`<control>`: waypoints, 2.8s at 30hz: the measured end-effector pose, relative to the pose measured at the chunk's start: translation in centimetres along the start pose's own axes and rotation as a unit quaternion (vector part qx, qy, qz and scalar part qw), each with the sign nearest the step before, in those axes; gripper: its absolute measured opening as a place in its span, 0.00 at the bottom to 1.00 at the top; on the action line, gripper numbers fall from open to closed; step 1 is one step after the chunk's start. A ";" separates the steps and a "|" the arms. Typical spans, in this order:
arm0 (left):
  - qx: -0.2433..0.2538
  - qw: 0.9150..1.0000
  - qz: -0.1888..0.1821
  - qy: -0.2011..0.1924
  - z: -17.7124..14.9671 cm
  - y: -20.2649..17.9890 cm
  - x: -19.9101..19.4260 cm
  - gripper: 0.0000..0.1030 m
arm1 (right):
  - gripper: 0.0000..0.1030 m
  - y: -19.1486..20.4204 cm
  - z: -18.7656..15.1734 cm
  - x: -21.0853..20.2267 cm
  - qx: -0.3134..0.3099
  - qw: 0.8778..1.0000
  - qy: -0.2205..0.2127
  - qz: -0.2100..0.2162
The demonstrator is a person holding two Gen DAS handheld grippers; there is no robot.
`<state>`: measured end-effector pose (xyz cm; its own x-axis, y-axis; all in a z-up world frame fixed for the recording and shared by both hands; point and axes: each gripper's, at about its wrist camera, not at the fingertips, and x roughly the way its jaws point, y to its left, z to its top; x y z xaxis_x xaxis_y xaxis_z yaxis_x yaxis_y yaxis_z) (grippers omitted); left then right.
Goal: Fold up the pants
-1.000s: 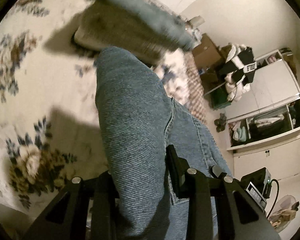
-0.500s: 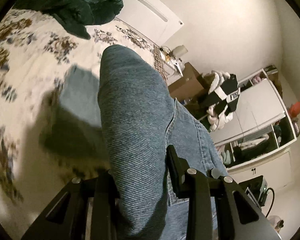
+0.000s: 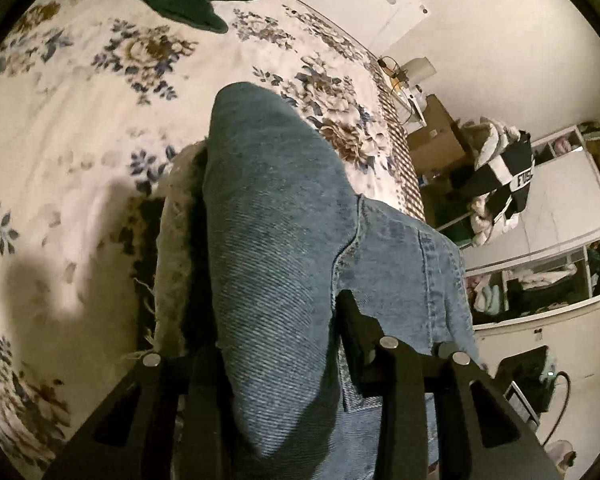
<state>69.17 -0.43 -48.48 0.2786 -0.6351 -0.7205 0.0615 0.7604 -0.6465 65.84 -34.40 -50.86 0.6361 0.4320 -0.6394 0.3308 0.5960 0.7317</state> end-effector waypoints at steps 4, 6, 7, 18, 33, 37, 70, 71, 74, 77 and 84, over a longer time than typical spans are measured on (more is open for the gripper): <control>-0.010 1.000 -0.003 0.005 -1.1 0.0 -0.9 0.33 | 0.53 -0.7 0.4 -1.5 0.005 1.000 0.019 -0.023; -0.013 1.000 0.001 0.009 -1.7 -0.2 -1.2 0.34 | 0.53 -1.0 0.5 -2.8 0.007 0.999 0.019 -0.045; -0.015 1.000 0.002 0.009 -1.6 -0.3 -1.4 0.34 | 0.53 -1.3 0.5 -3.6 0.012 0.998 0.014 -0.052; -0.003 0.996 0.093 -0.008 -1.7 -2.7 -3.3 0.82 | 0.82 -0.1 0.5 -5.5 0.006 0.995 0.023 -0.098; 0.122 0.961 0.234 -0.084 -6.1 -10.0 -9.9 0.95 | 0.99 10.3 -4.7 -11.7 -0.219 0.913 -0.062 -0.338; 0.141 0.952 0.254 -0.094 -8.9 -12.4 -12.3 0.95 | 0.99 12.8 -6.5 -15.8 -0.243 0.906 -0.078 -0.337; 0.160 0.914 0.279 -0.247 -30.9 -28.9 -34.9 0.95 | 1.00 26.0 -26.2 -53.3 -0.366 0.889 -0.174 -0.214; 0.163 0.914 0.275 -0.248 -31.1 -29.0 -35.2 0.95 | 1.00 26.2 -26.2 -53.6 -0.367 0.888 -0.176 -0.214; 0.163 0.915 0.276 -0.244 -31.5 -29.1 -35.6 1.00 | 1.00 27.0 -26.6 -54.4 -0.365 0.887 -0.181 -0.215; 0.168 0.913 0.282 -0.244 -31.7 -29.1 -35.8 1.00 | 1.00 27.6 -26.4 -54.6 -0.365 0.887 -0.183 -0.216; 0.164 0.911 0.286 -0.248 -32.0 -28.7 -36.1 1.00 | 1.00 28.0 -26.0 -53.8 -0.366 0.886 -0.178 -0.223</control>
<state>26.66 -3.68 -11.91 0.7495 -0.0449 -0.6605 0.0308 0.9990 -0.0330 22.79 -23.34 -2.13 0.7782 -0.1202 -0.6164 0.1464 0.9892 -0.0080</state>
